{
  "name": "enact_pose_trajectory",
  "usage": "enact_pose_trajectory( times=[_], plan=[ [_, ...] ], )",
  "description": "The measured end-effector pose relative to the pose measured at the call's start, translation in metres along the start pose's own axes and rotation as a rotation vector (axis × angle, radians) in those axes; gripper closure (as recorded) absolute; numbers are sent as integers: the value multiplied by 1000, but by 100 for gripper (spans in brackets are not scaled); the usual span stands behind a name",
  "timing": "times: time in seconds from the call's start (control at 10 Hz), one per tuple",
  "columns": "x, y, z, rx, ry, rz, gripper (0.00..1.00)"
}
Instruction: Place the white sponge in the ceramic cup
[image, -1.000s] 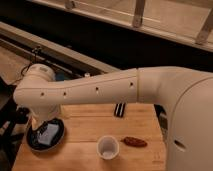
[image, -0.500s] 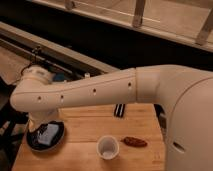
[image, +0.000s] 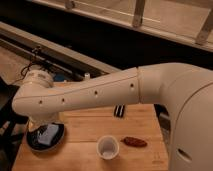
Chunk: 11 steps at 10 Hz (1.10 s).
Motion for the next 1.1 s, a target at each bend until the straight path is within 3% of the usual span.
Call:
enact_pose_trajectory(
  times=[0.3, 0.9, 1.1],
  plan=[
    [-5, 3, 5, 9, 14, -3, 20],
    [-26, 30, 70, 30, 123, -47, 20],
    [-35, 41, 97, 4, 153, -25, 20]
  ],
)
